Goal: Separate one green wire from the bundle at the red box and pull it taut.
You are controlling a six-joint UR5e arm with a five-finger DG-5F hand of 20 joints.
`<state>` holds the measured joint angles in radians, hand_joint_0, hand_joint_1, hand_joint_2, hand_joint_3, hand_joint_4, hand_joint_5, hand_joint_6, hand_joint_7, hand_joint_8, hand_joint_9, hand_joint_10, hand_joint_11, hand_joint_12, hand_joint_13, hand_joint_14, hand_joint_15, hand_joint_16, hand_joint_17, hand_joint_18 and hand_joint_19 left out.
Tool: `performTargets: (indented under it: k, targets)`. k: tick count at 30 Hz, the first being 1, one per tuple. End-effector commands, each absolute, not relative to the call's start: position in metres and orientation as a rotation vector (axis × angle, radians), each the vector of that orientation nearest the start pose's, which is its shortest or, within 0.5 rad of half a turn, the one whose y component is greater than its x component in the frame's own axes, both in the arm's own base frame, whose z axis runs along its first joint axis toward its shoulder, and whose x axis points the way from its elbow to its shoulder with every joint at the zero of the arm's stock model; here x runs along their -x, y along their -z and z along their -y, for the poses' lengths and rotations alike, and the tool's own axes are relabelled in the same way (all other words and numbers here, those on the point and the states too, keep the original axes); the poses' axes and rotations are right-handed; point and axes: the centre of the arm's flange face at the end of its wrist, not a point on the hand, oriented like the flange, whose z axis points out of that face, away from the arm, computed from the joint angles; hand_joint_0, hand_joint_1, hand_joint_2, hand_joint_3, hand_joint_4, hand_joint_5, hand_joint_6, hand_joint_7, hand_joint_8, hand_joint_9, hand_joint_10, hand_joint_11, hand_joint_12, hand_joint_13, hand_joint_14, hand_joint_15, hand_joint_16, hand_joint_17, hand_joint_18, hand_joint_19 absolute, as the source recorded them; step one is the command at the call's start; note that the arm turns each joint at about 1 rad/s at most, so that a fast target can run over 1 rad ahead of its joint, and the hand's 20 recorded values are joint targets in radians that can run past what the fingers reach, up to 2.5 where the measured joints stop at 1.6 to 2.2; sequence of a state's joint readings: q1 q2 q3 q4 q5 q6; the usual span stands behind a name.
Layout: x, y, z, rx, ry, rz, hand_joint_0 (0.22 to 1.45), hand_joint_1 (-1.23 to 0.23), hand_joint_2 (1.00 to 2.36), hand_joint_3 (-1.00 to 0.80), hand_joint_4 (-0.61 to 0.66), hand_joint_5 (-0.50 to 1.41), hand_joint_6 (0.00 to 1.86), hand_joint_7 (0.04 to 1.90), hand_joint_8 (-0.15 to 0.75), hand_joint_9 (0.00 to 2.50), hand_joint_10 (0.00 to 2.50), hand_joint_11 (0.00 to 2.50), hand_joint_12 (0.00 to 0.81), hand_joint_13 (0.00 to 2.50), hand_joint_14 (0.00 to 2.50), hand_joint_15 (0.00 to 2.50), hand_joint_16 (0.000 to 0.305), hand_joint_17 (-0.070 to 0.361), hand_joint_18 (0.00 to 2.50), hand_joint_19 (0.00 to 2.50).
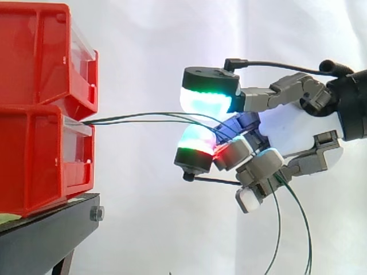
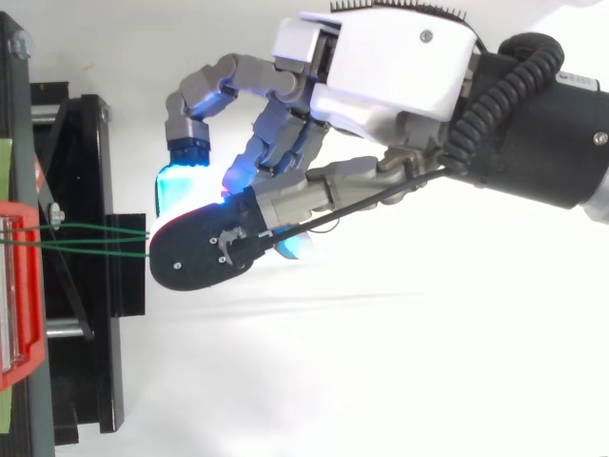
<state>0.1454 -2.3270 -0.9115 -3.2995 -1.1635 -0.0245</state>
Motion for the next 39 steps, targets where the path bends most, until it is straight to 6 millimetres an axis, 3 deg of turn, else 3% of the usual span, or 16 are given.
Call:
performTargets:
  k: [1, 4, 13, 14, 20, 28, 35, 39]
  targets:
    - [-0.763, -0.315, 0.062, -1.426, -0.818, -1.226, 0.58, -0.74, 1.00, -0.50, 0.20, -0.20, 0.88, 1.19, 0.307, 1.33, 0.02, 1.51, 0.332, 1.49, 0.02, 1.43, 0.061, 0.137, 0.98, 0.70]
    - [-0.763, -0.315, 0.061, -1.425, -0.819, -1.222, 0.55, -0.71, 1.00, -0.50, 0.20, -0.20, 0.88, 1.17, 0.303, 1.40, 0.01, 1.67, 0.339, 1.56, 0.02, 1.51, 0.062, 0.140, 1.01, 0.72]
    - [-0.763, -0.315, 0.060, -1.423, -0.818, -1.224, 0.54, -0.71, 1.00, -0.50, 0.20, -0.20, 0.88, 1.15, 0.291, 1.42, 0.00, 1.77, 0.329, 1.60, 0.01, 1.59, 0.063, 0.142, 1.03, 0.72]
    - [-0.763, -0.315, 0.060, -1.423, -0.818, -1.224, 0.54, -0.70, 1.00, -0.50, 0.20, -0.20, 0.88, 1.14, 0.288, 1.42, 0.17, 1.78, 0.327, 1.62, 0.01, 1.62, 0.063, 0.142, 1.05, 0.73]
    - [-0.763, -0.315, 0.060, -1.426, -0.817, -1.225, 0.54, -0.67, 1.00, -0.50, 0.20, -0.20, 0.88, 1.15, 0.296, 1.38, 0.49, 1.78, 0.329, 1.66, 0.00, 1.69, 0.064, 0.143, 1.07, 0.75]
    - [-0.763, -0.315, 0.060, -1.426, -0.817, -1.225, 0.52, -0.73, 1.00, -0.50, 0.20, -0.21, 0.89, 1.12, 0.292, 1.31, 0.76, 1.69, 0.334, 1.65, 0.09, 1.66, 0.065, 0.146, 1.10, 0.76]
    - [-0.764, -0.319, 0.059, -1.421, -0.824, -1.219, 0.62, -0.78, 1.00, -0.50, 0.18, -0.21, 0.89, 1.14, 0.281, 1.31, 0.73, 1.74, 0.315, 1.64, 0.07, 1.70, 0.060, 0.135, 1.08, 0.79]
    - [-0.766, -0.326, 0.059, -1.416, -0.833, -1.209, 0.66, -0.78, 1.01, -0.38, 0.16, -0.21, 0.89, 1.15, 0.281, 1.31, 0.74, 1.74, 0.314, 1.64, 0.07, 1.71, 0.060, 0.135, 1.08, 0.78]
